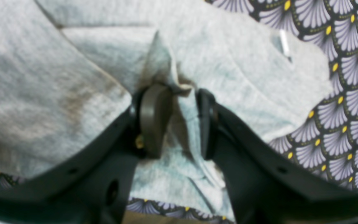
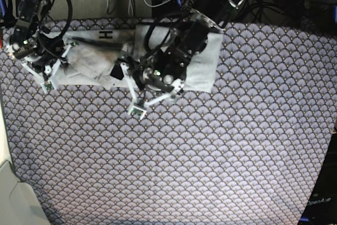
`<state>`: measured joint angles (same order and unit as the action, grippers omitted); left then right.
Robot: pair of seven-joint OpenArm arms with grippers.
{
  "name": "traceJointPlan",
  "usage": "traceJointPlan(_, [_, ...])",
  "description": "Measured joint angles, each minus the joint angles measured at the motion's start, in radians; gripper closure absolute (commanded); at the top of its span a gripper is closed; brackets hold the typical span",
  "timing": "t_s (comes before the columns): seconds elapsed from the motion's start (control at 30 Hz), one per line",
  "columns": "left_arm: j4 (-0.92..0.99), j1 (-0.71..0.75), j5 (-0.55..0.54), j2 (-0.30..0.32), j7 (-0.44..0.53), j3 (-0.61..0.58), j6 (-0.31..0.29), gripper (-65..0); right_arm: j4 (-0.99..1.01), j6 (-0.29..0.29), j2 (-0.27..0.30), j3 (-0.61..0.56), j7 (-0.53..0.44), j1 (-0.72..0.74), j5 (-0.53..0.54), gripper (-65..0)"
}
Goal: Fold the T-shirt properly
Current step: 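Lower the folded half onto the strip and press it flat with the left gripper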
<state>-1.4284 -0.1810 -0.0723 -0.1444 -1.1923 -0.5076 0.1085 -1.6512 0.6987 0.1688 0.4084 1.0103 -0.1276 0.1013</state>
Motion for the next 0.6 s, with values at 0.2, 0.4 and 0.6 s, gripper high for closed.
traceJointPlan(0.2, [0.000, 0.000, 0.000, 0.000, 0.000, 0.000, 0.000, -53.0, 0.000, 0.000, 0.000, 0.000, 0.000, 0.000, 0.000, -20.3])
traceJointPlan(0.4, [0.000, -0.002, 0.000, 0.000, 0.000, 0.000, 0.000, -26.3, 0.000, 0.000, 0.000, 0.000, 0.000, 0.000, 0.000, -20.3])
traceJointPlan(0.6, [0.000, -0.010, 0.000, 0.000, 0.030, 0.002, 0.000, -21.4, 0.000, 0.000, 0.000, 0.000, 0.000, 0.000, 0.000, -20.3])
